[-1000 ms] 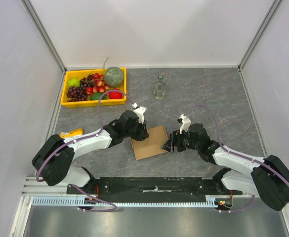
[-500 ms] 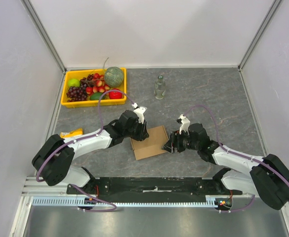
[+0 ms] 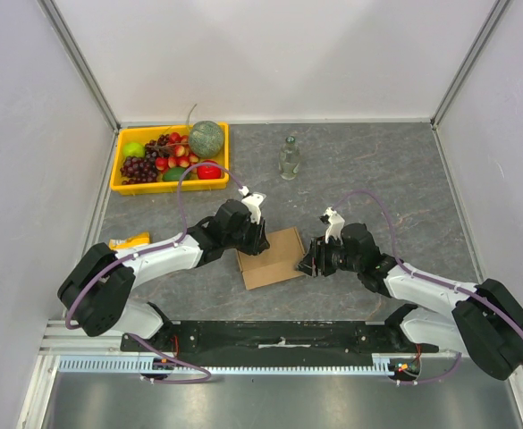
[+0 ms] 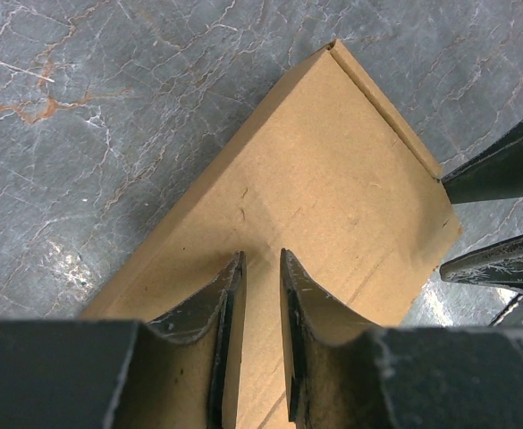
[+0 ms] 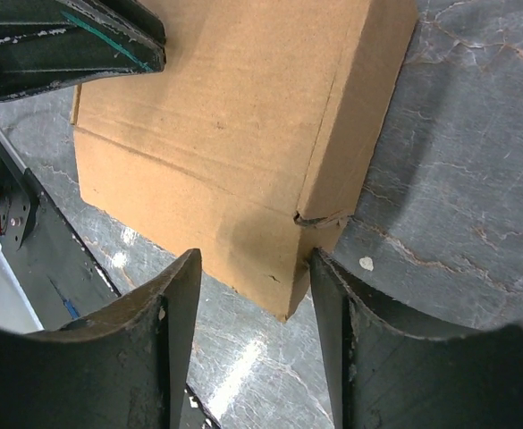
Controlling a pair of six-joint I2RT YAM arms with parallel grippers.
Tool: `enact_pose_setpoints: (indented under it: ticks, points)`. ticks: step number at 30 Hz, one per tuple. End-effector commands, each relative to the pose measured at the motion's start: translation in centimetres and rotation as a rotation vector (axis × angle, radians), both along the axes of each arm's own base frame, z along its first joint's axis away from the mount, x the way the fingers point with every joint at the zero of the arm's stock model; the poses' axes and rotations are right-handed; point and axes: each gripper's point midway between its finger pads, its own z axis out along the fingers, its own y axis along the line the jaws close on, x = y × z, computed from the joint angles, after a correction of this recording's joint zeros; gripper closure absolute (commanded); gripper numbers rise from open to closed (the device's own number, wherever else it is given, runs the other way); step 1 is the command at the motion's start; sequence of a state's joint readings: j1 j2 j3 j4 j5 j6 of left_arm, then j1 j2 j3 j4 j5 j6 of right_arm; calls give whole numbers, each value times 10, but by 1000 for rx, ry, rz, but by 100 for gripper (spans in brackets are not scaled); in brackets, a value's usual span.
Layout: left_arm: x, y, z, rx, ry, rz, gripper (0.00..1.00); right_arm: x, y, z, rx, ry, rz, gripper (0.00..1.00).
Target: Fold the paper box
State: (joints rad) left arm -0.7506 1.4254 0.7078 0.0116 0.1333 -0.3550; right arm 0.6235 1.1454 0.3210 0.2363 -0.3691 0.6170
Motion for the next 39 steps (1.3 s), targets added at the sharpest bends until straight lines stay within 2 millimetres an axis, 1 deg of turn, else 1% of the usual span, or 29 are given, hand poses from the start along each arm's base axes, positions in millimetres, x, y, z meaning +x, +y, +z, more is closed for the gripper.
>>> enact_pose_setpoints:
  ticks: [1,12,19,24,30,36,39]
  points:
    - [-6,4,-13,53,24,-29,72,2,7,11,30,-13,26,42]
    - [-8,4,-15,54,29,-32,72,3,6,0,36,-5,5,42]
    - [-7,3,-15,49,30,-32,72,4,7,-2,54,-22,-3,43]
    - [-8,3,-15,48,33,-33,72,5,3,-7,43,-32,-13,48]
    - [-8,3,-16,48,35,-36,72,2,-2,-19,-1,-21,-12,55]
    - [-8,3,-16,50,36,-34,72,2,-9,-29,-50,-7,-25,59]
    - [-8,2,-16,51,37,-38,72,4,-16,-34,-94,-9,-43,60]
